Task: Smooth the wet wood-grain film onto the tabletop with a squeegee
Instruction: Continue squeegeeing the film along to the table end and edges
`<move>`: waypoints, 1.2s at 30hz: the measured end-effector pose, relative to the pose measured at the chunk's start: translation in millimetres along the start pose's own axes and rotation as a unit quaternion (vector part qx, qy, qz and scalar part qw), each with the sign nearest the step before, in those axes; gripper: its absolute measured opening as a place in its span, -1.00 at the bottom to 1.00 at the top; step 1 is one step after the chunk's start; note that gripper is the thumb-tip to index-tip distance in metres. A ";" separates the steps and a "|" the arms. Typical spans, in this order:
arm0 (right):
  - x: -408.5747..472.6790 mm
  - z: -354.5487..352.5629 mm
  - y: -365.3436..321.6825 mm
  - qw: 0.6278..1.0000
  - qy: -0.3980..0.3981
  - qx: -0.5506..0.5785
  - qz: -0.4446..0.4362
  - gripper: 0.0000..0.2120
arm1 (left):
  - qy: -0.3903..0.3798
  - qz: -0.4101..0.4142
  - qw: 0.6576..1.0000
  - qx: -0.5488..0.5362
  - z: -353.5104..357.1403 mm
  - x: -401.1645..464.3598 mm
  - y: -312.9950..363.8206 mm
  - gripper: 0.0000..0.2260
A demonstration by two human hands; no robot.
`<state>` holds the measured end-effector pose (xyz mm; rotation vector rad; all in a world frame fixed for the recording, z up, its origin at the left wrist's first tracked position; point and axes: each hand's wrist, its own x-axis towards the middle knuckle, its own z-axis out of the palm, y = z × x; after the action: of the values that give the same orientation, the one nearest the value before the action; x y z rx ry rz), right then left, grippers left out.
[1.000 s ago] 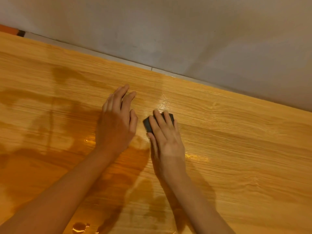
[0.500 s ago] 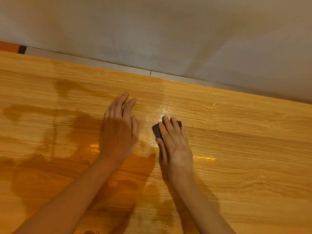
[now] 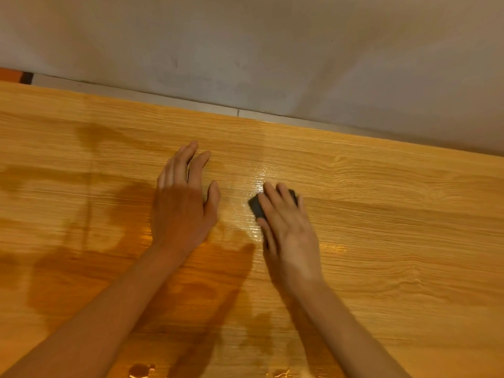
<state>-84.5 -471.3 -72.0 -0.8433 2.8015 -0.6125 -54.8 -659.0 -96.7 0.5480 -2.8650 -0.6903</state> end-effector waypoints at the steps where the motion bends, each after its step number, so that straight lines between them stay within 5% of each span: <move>1: 18.2 -5.6 9.9 1.000 0.000 -0.008 0.009 -0.61 | 0.003 0.003 1.000 0.000 -0.1 0.2 -0.4 -0.57; 6: 112.3 -24.9 54.1 0.979 0.096 0.047 0.173 -0.61 | 0.011 0.011 1.000 0.002 0.3 -0.7 -0.6 -0.57; 10: 32.6 -7.3 20.9 0.982 0.114 0.060 0.140 -0.62 | 0.019 0.018 1.000 -0.001 -0.9 -0.5 -0.4 -0.58; 15: -21.6 -9.9 23.9 0.997 0.020 0.053 0.042 -0.60 | 0.034 0.020 0.999 -0.001 -1.0 -0.2 2.7 -0.59; 21: 72.7 -29.0 69.0 0.967 0.128 0.100 0.196 -0.61 | 0.037 0.017 0.999 -0.013 0.3 -1.1 1.2 -0.60; 29: -59.4 -16.5 36.2 0.996 0.031 0.049 0.067 -0.60 | -0.032 0.032 0.999 -0.007 -8.8 -5.7 -3.4 -0.56; 33: -14.7 -16.1 32.5 0.960 0.139 0.077 0.230 -0.62 | -0.067 0.044 0.997 0.008 -28.9 -47.1 -20.3 -0.49; 36: -6.2 11.6 -14.0 0.961 0.144 0.072 0.223 -0.65 | -0.069 0.031 0.997 -0.007 -40.4 -85.3 -39.7 -0.44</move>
<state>-69.4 -482.3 -76.4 -0.0836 2.9994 -0.9002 45.4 -675.9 -83.9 0.4240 -2.9879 -0.7673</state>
